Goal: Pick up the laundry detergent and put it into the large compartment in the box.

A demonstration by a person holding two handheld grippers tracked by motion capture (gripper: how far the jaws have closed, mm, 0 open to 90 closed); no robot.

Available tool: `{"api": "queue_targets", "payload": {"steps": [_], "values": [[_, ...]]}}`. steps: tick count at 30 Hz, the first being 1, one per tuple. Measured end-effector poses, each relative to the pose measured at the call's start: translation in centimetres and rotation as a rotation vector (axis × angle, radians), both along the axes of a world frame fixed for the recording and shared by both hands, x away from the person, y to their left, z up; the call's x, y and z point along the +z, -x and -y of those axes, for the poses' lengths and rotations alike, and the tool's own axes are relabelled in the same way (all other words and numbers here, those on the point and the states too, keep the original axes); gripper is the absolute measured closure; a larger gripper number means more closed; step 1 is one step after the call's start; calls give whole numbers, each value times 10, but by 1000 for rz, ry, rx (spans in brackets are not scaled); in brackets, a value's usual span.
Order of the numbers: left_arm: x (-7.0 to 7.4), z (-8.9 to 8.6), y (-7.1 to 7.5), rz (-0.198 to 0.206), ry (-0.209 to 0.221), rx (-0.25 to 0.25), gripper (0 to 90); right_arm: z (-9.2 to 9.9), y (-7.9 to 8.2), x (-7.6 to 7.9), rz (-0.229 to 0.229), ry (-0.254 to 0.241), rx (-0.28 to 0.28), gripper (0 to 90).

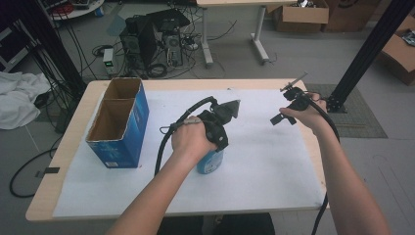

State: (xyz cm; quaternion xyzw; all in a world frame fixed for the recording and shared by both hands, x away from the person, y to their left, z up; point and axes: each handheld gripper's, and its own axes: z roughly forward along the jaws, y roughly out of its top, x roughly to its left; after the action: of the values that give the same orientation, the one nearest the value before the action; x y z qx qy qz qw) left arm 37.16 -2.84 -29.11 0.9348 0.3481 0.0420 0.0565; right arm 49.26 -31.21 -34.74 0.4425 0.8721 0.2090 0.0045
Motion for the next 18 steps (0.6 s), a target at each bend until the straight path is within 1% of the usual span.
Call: {"api": "queue_targets", "payload": {"steps": [2,5,10,14,16,18], "values": [[0,0,0,-4,-2,-3,373,0,0,0,1,1,1,174],[1,0,-1,-10,-7,-21,375,0,0,0,1,2,0,176],[2,-3,-1,-22,-9,-27,377,1,1,1,2,2,0,183],[5,-5,-1,-36,-3,-17,378,1,2,2,0,2,-7,184],[8,-6,0,-42,-5,-16,378,1,2,3,2,5,-5,184],[12,-7,0,-50,-6,-5,378,1,2,4,4,5,-4,184]]}}
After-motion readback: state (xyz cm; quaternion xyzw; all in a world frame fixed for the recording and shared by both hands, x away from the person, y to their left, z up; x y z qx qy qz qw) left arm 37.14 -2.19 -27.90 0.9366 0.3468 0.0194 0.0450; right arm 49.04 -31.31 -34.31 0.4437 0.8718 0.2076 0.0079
